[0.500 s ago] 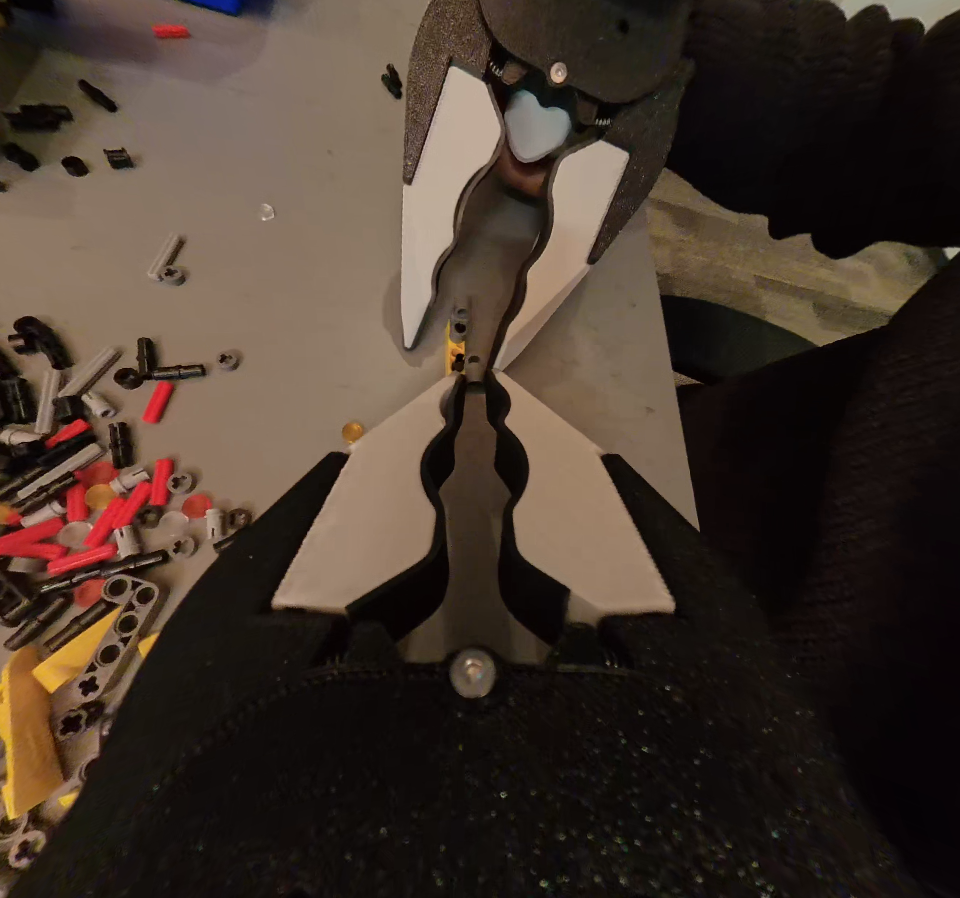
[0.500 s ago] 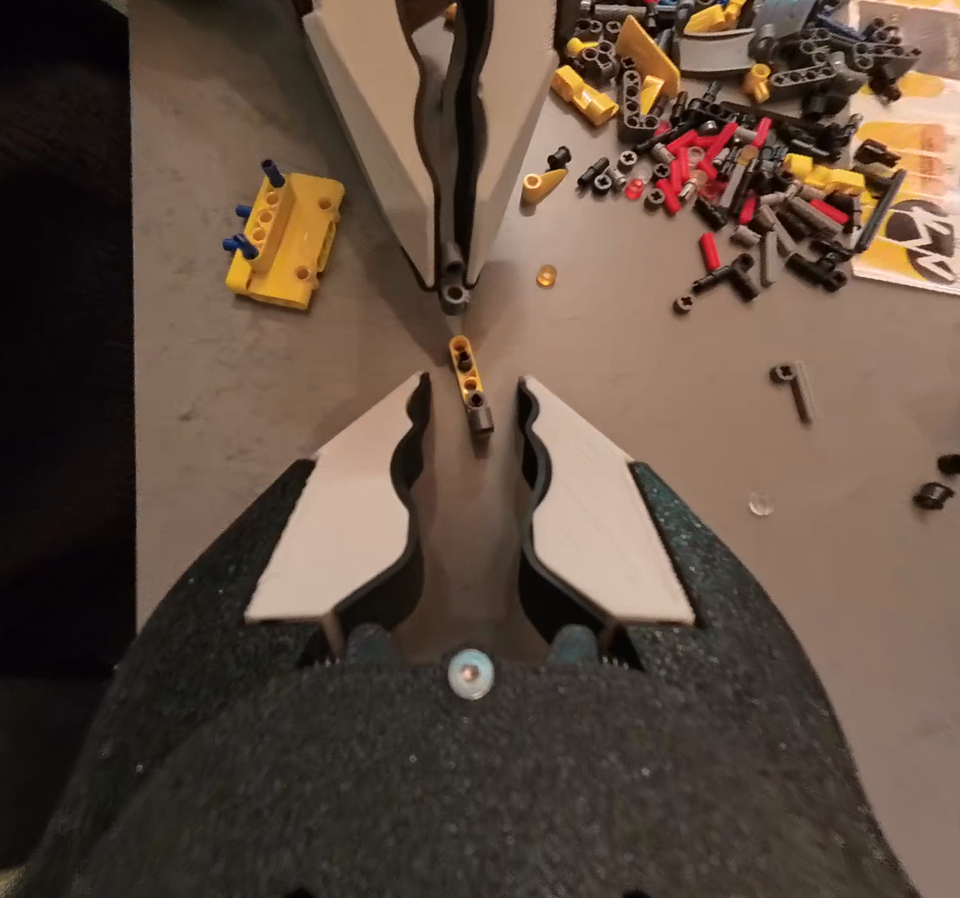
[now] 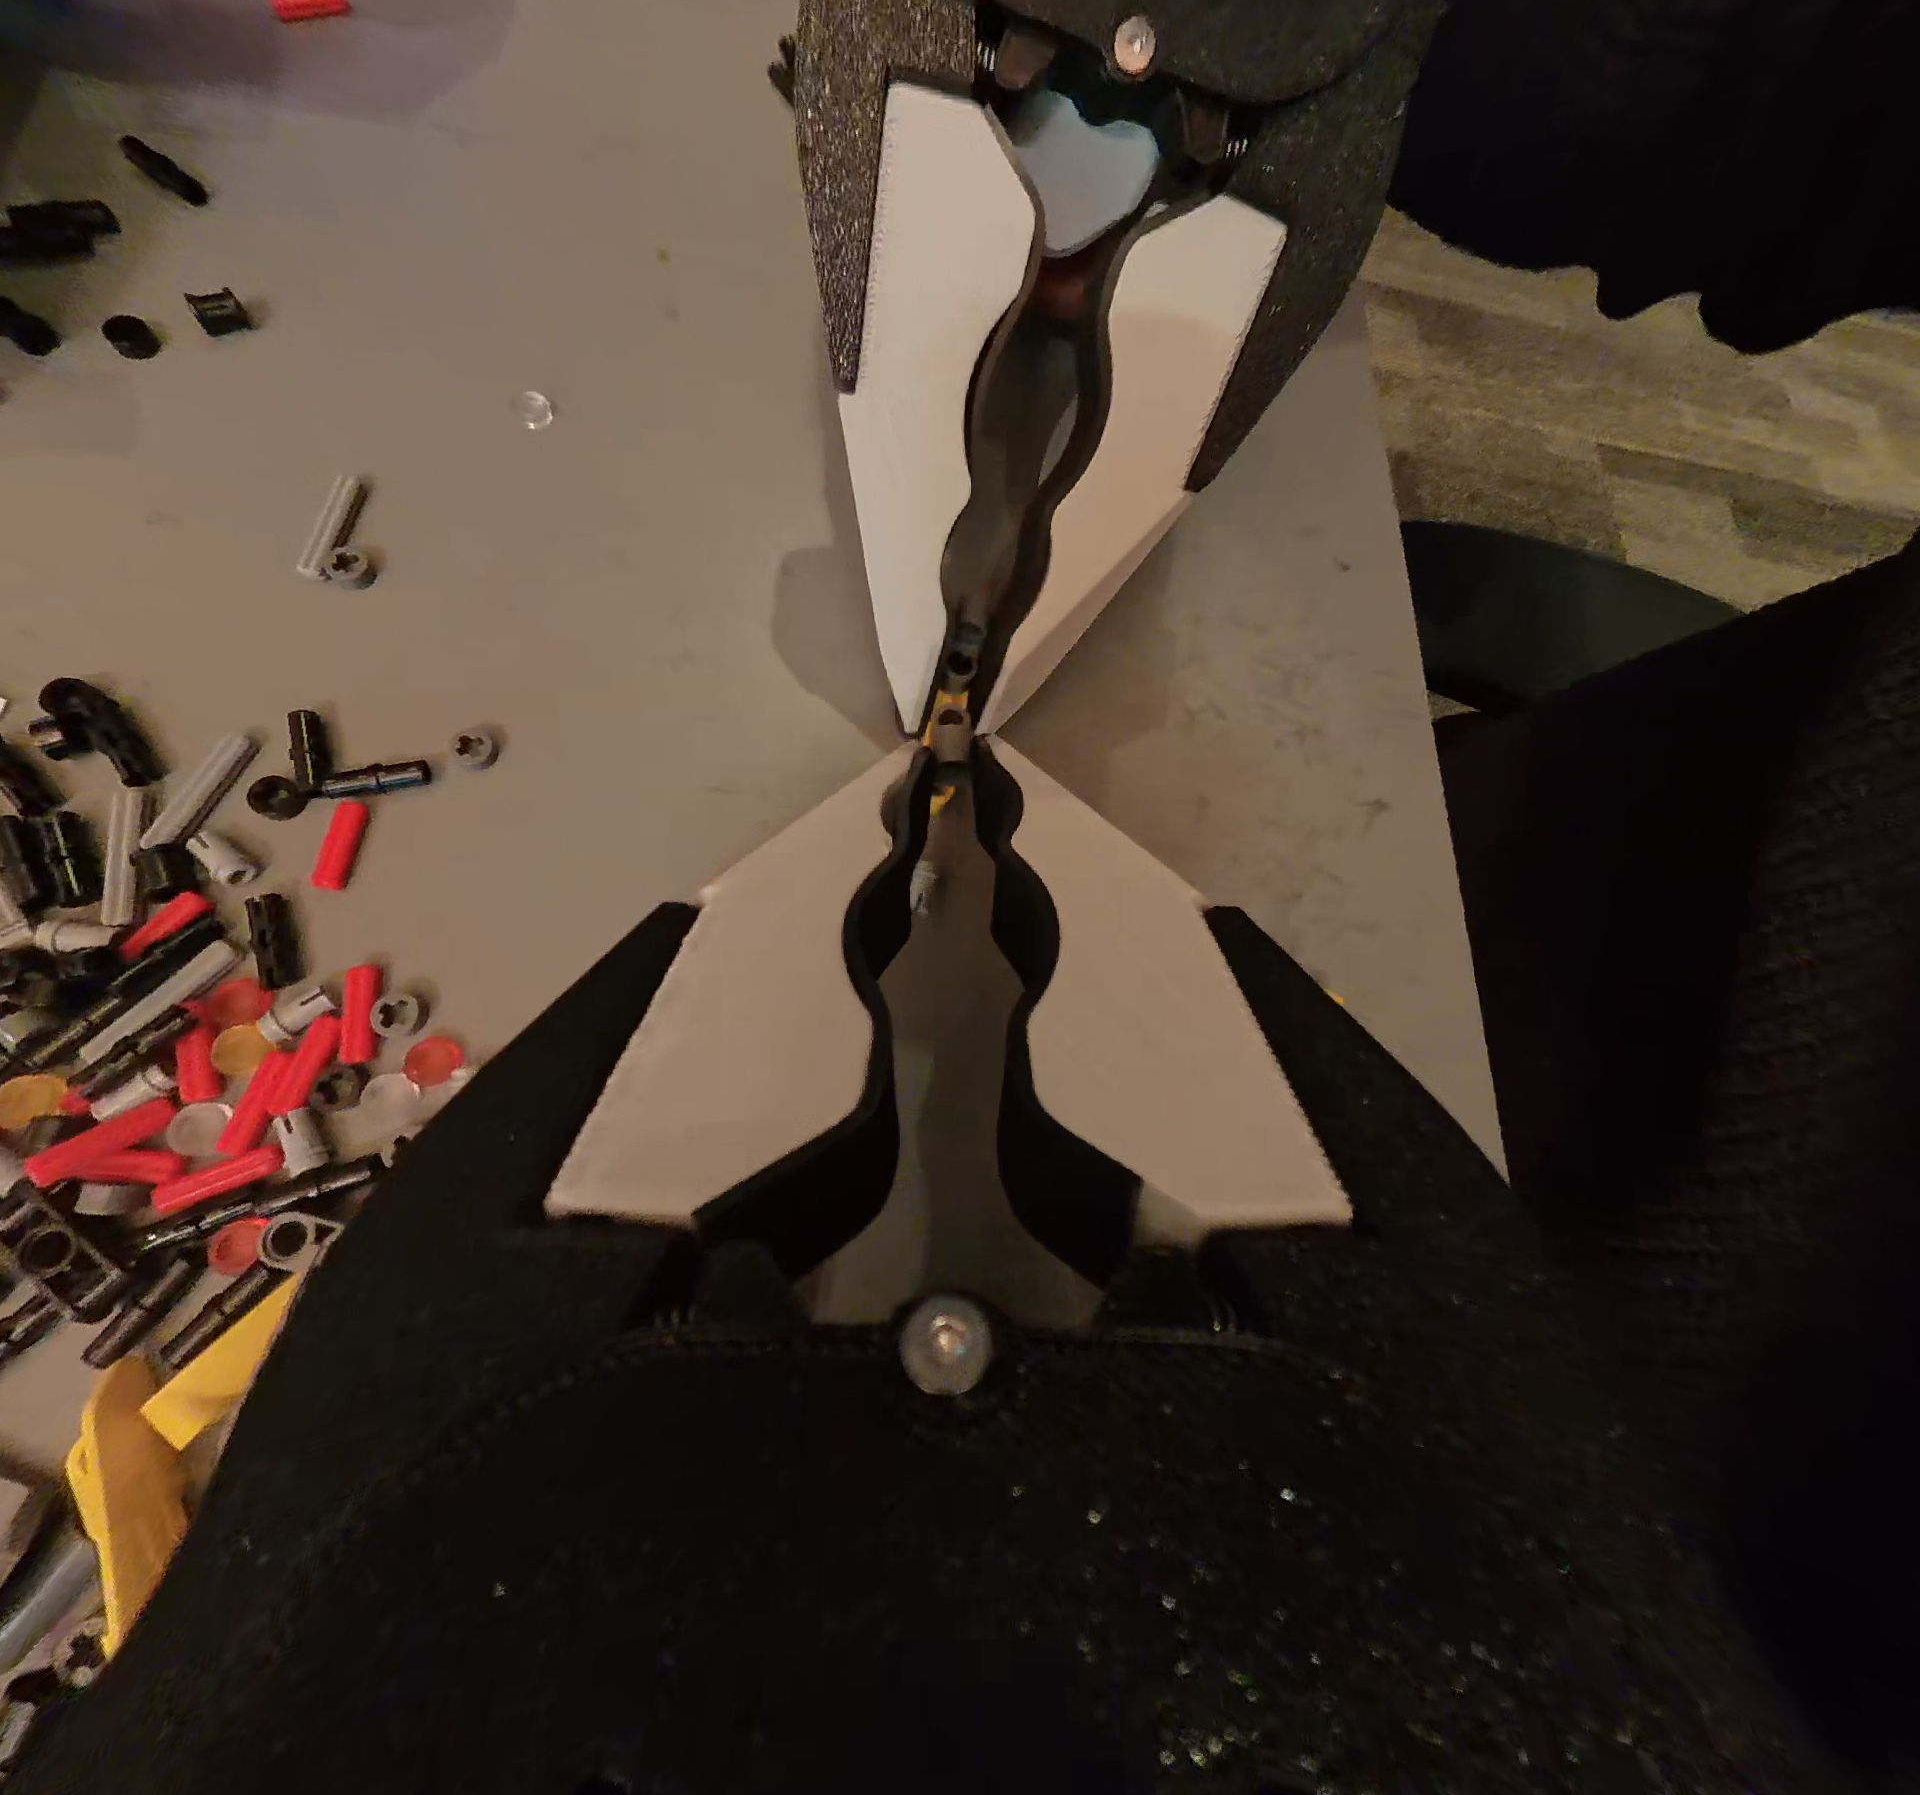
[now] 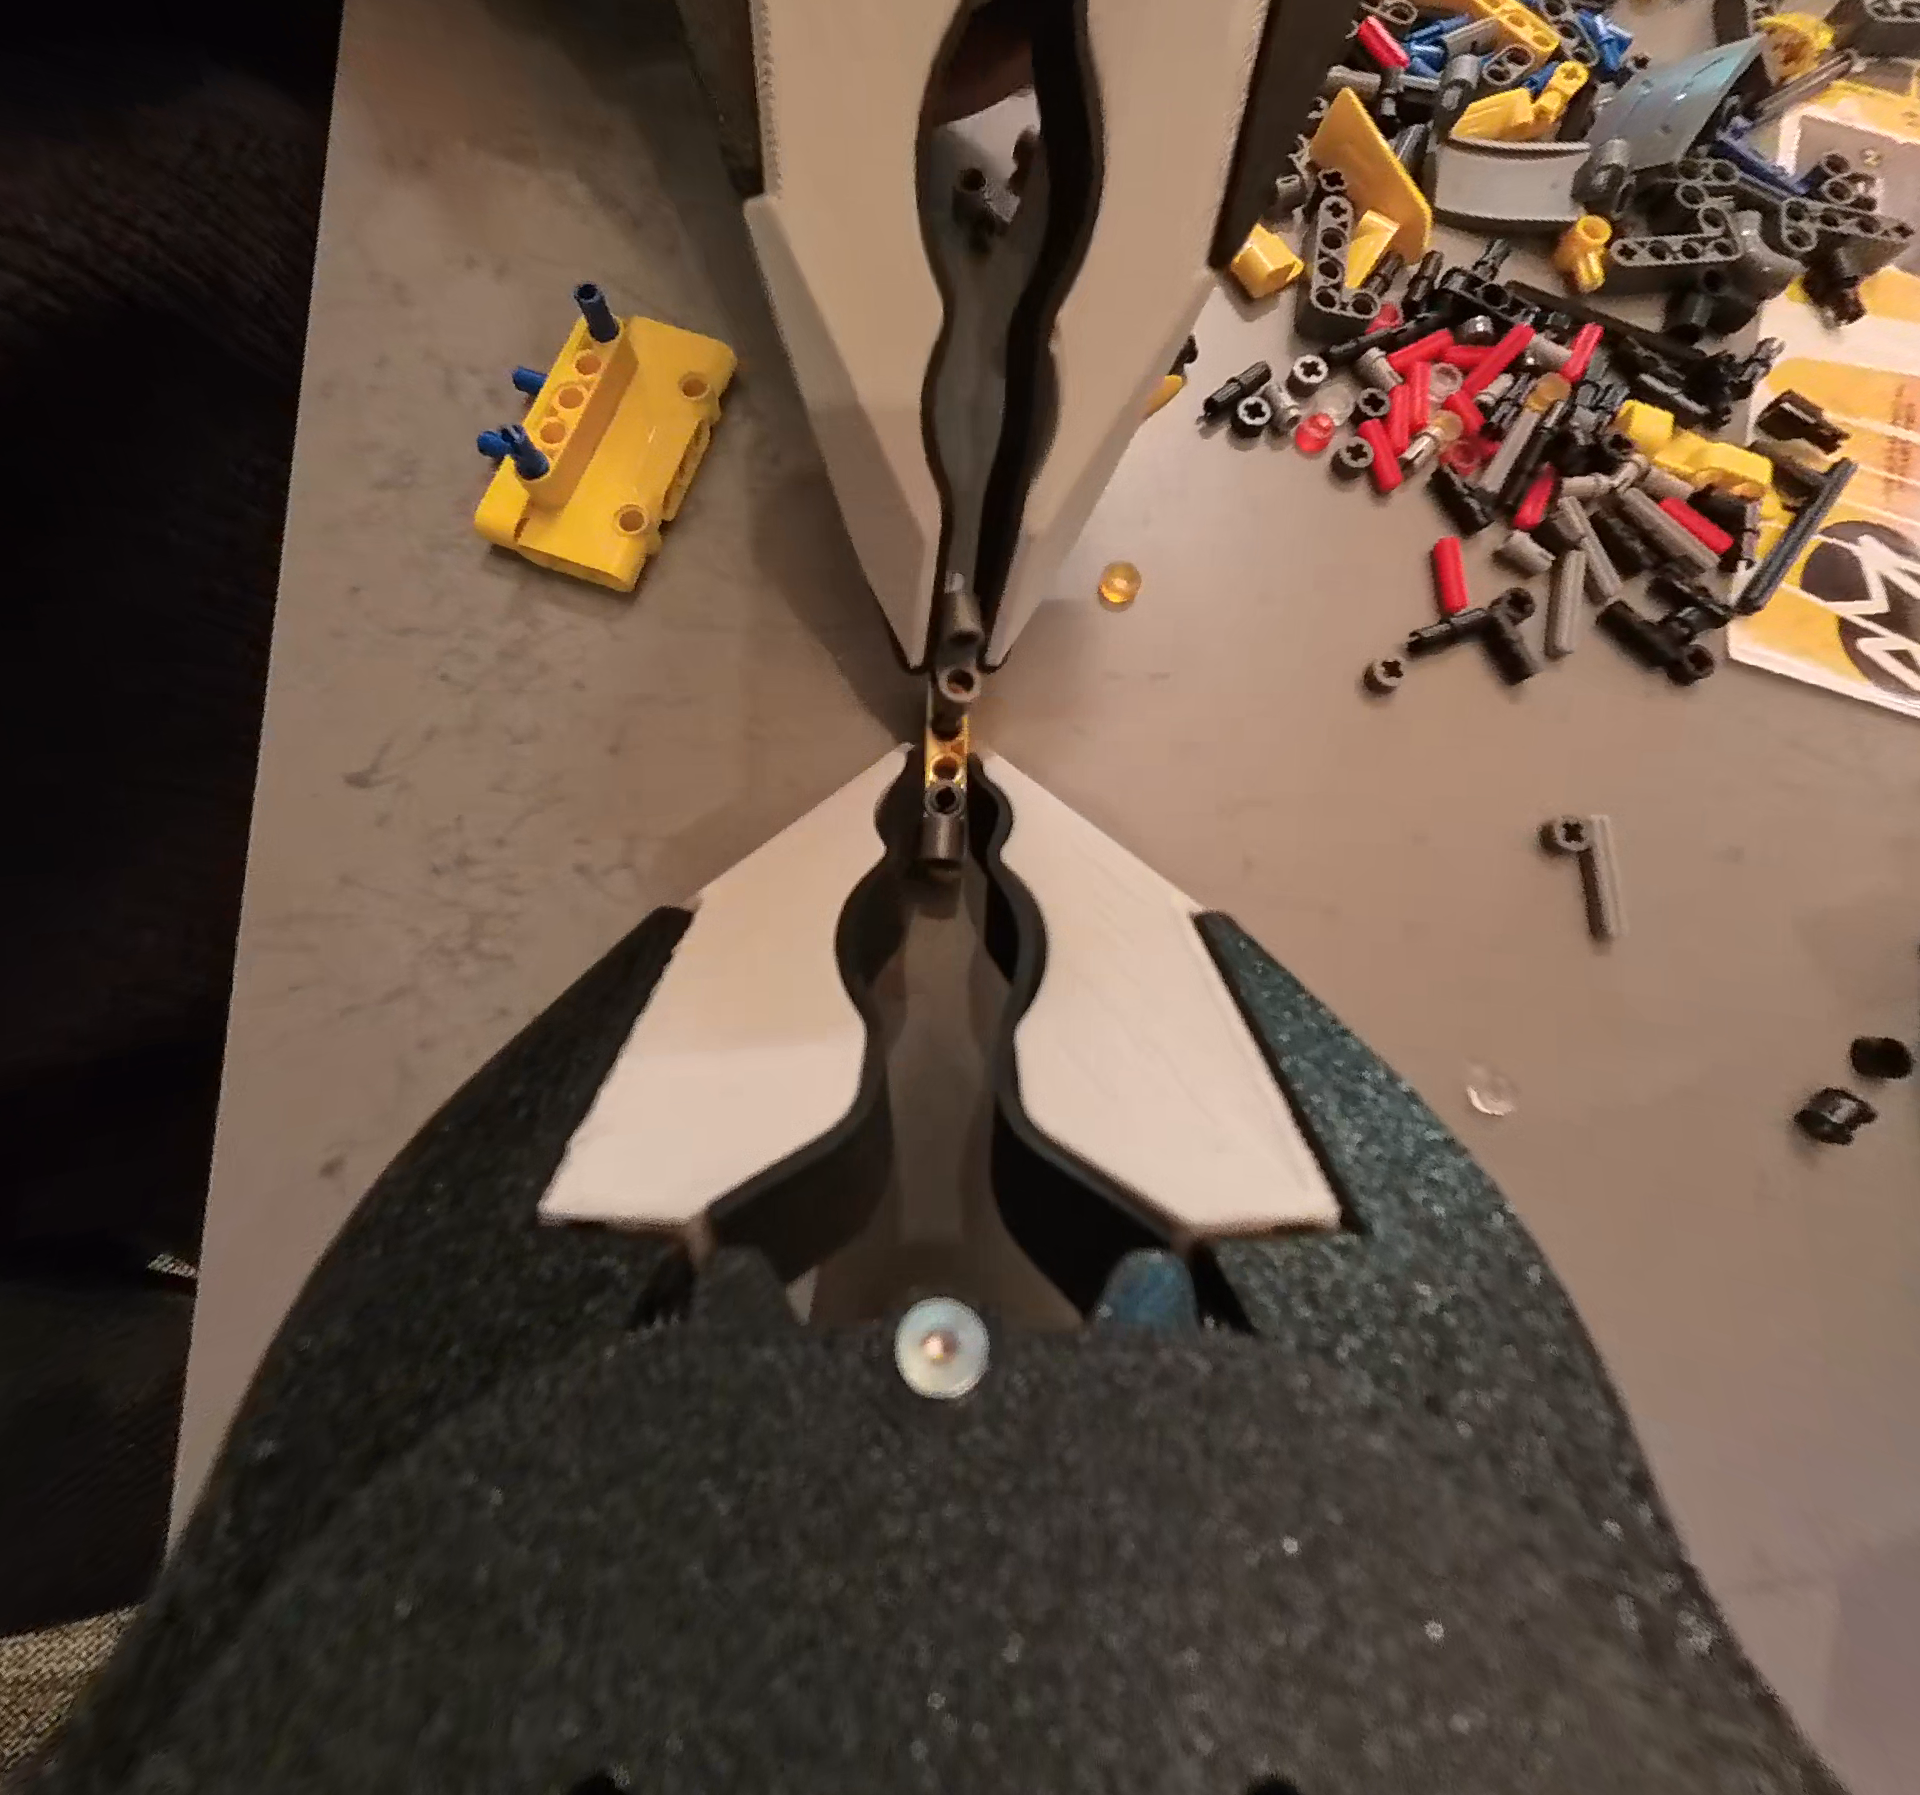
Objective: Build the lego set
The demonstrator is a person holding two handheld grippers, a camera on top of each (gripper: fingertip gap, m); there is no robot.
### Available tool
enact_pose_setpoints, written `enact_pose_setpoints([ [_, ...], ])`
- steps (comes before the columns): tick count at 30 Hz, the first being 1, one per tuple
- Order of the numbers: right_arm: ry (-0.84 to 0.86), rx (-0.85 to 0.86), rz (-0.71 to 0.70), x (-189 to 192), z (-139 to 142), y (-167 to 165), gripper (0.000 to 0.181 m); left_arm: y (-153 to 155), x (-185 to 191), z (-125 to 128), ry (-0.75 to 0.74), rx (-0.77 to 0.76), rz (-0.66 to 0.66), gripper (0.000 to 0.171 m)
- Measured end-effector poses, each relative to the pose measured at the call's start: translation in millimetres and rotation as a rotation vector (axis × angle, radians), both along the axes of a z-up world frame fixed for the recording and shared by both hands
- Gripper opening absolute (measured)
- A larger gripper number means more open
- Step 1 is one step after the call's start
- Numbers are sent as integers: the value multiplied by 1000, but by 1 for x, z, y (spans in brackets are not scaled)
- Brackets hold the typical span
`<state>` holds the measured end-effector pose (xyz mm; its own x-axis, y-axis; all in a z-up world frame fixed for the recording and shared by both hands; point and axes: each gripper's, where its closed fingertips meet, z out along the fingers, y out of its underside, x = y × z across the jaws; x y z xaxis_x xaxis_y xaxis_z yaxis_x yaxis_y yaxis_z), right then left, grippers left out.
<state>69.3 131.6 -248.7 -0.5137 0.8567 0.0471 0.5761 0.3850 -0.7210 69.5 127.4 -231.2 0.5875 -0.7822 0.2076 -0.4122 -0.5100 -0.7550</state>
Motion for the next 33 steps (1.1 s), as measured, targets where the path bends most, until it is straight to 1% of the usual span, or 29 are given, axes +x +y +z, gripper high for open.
enact_pose_setpoints([
  [9,-15,-25,16,0,0,-3,7,-3,2,-3,48,13,-52,6],
  [13,-16,-24,18,0,0,-3,7,-4,2,-3,75,-19,-64,6],
  [23,-25,-34,28,0,-1,-4,6,-6,1,-5,226,-71,-139,6],
  [26,-29,-41,30,0,-1,-4,7,-6,0,-9,281,-77,-166,6],
  [33,-23,-34,31,0,0,-4,7,-7,0,-12,221,-169,-149,6],
])
